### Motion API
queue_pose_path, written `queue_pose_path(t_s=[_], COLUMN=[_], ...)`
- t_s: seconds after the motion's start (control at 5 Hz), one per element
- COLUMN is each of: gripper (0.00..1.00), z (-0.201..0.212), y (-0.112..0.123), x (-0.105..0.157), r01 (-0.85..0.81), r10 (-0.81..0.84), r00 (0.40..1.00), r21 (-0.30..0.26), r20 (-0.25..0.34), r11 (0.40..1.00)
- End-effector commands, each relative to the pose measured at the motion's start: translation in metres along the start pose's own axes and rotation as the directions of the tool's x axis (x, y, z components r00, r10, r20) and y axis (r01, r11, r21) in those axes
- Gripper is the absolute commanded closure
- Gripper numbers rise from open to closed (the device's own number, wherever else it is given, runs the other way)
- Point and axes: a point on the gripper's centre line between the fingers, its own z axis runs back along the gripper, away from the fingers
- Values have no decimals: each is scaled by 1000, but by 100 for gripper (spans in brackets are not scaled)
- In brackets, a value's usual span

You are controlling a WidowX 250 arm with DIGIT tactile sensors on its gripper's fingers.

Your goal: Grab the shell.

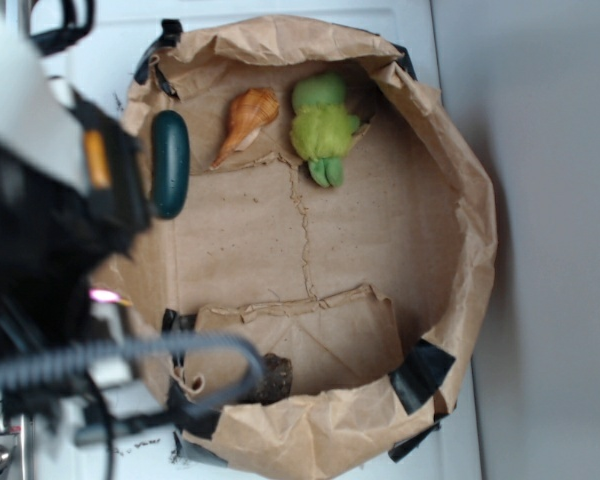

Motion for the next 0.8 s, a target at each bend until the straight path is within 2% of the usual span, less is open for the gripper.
queue_pose_path(t_s=[0.0,0.4,0.6], gripper=[0,0,0], z=[-2,-2,-42], y=[11,11,30], x=[54,54,52], r01=[9,9,52], r10=[-9,-9,-52], r00=[1000,1000,998], r21=[-25,-25,-19], r20=[-7,-7,18], r11=[1000,1000,998])
